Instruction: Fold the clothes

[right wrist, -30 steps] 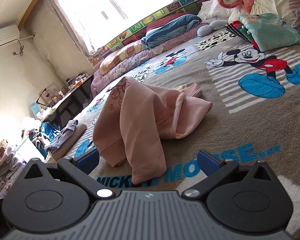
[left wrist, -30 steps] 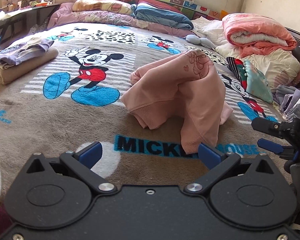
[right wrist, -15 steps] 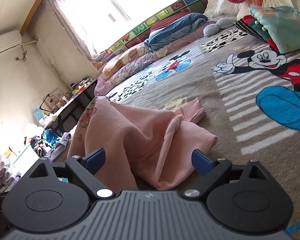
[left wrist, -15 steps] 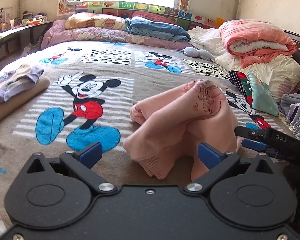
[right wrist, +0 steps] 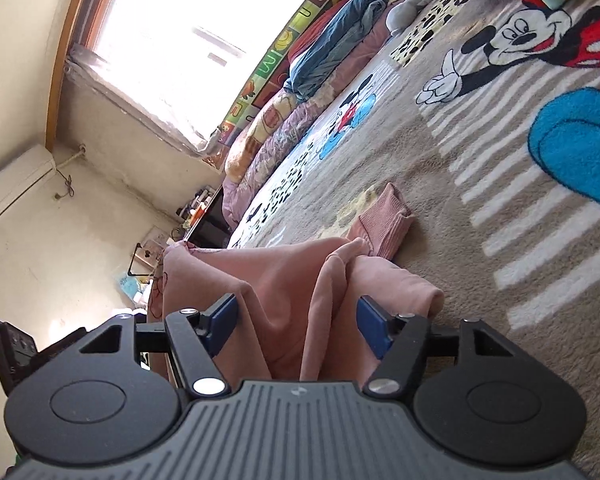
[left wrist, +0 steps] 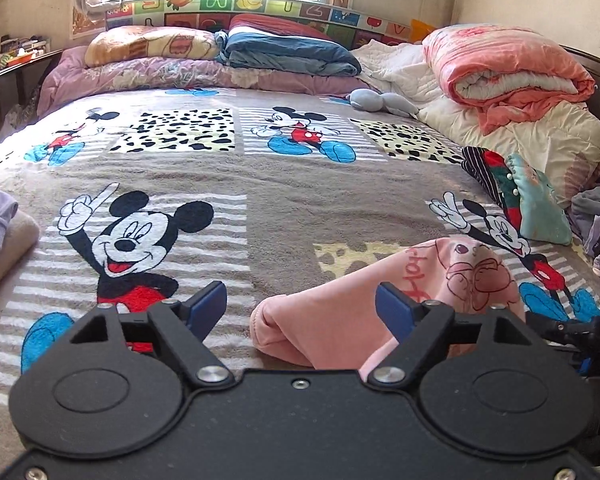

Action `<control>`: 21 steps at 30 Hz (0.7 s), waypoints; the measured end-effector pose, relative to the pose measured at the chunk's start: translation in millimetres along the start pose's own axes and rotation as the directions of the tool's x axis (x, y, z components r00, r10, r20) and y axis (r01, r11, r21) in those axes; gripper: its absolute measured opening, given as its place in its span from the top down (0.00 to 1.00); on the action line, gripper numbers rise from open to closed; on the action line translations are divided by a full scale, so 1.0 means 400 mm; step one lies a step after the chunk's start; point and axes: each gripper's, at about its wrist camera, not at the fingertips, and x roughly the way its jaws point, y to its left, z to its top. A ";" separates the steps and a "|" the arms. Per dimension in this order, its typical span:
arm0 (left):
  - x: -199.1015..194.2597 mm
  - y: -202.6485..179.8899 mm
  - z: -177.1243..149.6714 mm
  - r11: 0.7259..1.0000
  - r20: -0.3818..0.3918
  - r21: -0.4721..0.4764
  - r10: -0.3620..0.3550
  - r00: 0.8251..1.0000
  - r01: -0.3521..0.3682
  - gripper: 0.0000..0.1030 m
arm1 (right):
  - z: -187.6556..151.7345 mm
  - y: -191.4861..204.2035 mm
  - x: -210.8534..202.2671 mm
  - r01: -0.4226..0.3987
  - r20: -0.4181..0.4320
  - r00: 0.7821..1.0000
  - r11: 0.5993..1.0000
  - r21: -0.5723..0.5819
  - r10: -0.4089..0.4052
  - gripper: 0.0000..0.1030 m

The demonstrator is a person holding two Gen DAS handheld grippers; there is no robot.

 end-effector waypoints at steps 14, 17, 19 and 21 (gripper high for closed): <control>0.143 -0.036 -0.044 0.986 -0.107 0.128 -0.089 0.990 0.103 0.80 | 0.009 -0.027 0.080 0.001 -0.061 0.998 1.000 0.005 -0.001 0.53; 0.094 -0.039 -0.060 0.989 -0.060 0.116 -0.087 0.994 0.093 0.92 | 0.010 -0.039 0.073 -0.007 -0.053 0.999 1.000 0.026 0.008 0.81; 0.039 -0.054 -0.074 0.987 -0.020 0.134 -0.090 0.996 0.092 0.93 | 0.009 -0.044 0.068 -0.019 -0.046 0.999 0.999 0.038 0.021 0.88; -0.017 -0.070 -0.093 0.984 0.008 0.155 -0.091 0.996 0.089 0.94 | 0.007 -0.042 0.066 -0.027 -0.042 0.999 0.999 0.035 0.029 0.90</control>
